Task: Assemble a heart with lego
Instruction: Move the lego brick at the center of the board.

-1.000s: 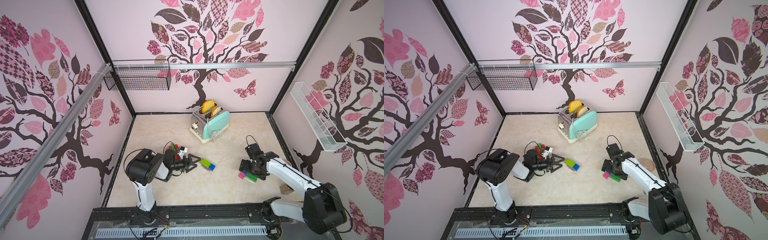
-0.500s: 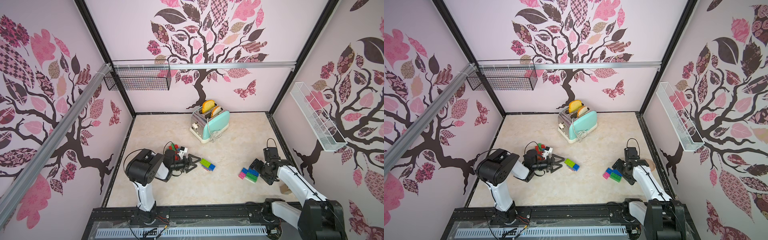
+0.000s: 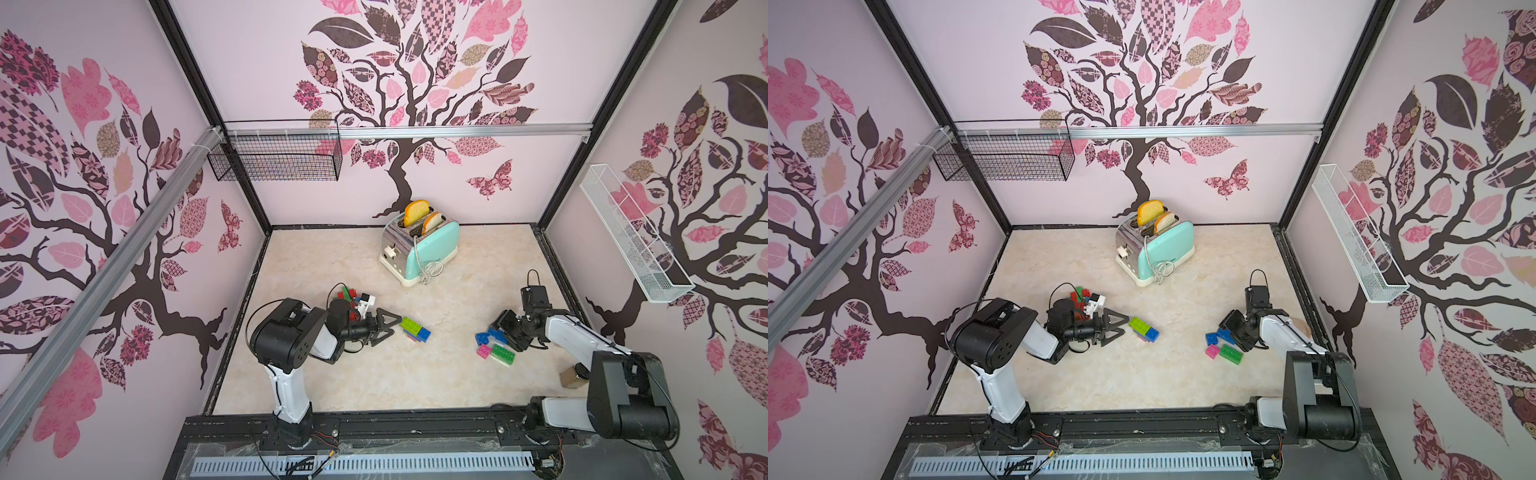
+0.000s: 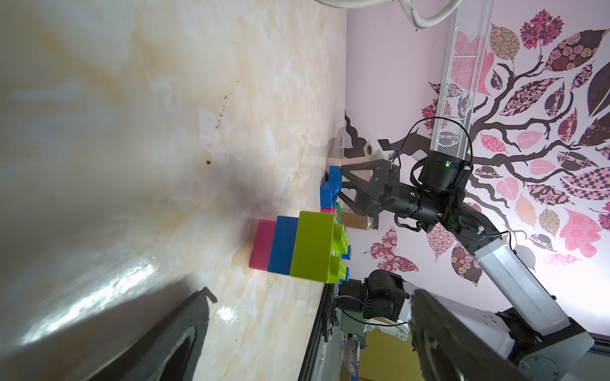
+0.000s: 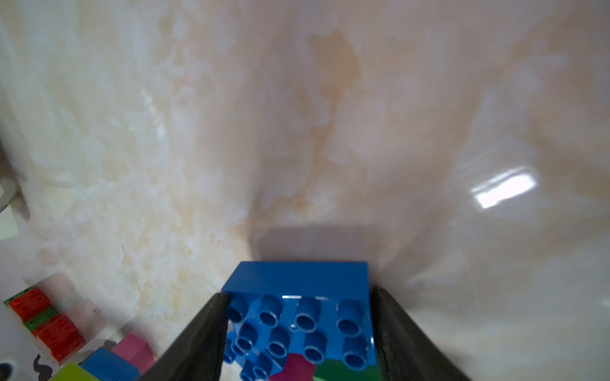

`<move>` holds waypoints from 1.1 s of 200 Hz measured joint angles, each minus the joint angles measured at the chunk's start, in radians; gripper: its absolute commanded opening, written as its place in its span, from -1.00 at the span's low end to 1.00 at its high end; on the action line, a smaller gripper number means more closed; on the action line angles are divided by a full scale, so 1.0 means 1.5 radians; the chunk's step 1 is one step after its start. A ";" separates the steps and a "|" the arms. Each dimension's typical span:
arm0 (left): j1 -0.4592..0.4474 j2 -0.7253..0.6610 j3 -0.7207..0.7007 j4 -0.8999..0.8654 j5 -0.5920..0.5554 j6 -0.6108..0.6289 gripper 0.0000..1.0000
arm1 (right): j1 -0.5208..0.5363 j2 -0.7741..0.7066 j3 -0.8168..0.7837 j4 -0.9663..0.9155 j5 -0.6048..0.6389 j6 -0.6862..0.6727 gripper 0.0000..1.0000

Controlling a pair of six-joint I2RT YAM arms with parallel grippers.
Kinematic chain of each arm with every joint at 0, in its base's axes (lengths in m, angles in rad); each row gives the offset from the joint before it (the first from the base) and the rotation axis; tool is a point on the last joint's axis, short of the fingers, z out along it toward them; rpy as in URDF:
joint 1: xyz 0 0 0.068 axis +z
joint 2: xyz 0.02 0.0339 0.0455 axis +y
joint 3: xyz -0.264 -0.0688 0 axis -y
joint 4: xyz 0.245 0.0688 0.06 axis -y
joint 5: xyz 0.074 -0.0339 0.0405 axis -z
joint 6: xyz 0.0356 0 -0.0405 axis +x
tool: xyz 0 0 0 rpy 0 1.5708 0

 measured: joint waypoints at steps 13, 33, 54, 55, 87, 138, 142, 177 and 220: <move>0.000 0.000 0.000 -0.001 0.000 0.000 0.95 | 0.028 0.017 0.009 0.020 -0.008 0.005 0.36; 0.000 -0.002 0.000 -0.004 0.000 0.001 0.95 | 0.075 0.052 0.032 0.049 -0.012 0.009 0.35; 0.000 -0.003 0.000 -0.006 -0.001 0.002 0.95 | 0.098 0.085 0.060 0.063 -0.015 0.006 0.34; 0.000 -0.003 0.000 -0.006 -0.001 0.002 0.95 | 0.098 0.086 0.061 0.063 -0.015 0.006 0.34; 0.000 -0.008 0.000 -0.020 -0.004 0.009 0.95 | 0.107 0.144 0.122 0.054 -0.018 -0.031 0.39; 0.000 -0.013 0.004 -0.038 -0.005 0.018 0.95 | 0.163 0.213 0.231 -0.005 0.005 -0.085 0.92; 0.000 -0.013 0.005 -0.040 -0.005 0.018 0.95 | 0.167 0.219 0.242 -0.006 0.006 -0.088 0.96; 0.000 -0.018 0.006 -0.054 -0.007 0.027 0.95 | 0.185 0.221 0.273 -0.016 0.017 -0.127 0.99; 0.001 -0.022 0.010 -0.070 -0.008 0.034 0.95 | 0.184 0.190 0.293 -0.041 0.022 -0.306 0.94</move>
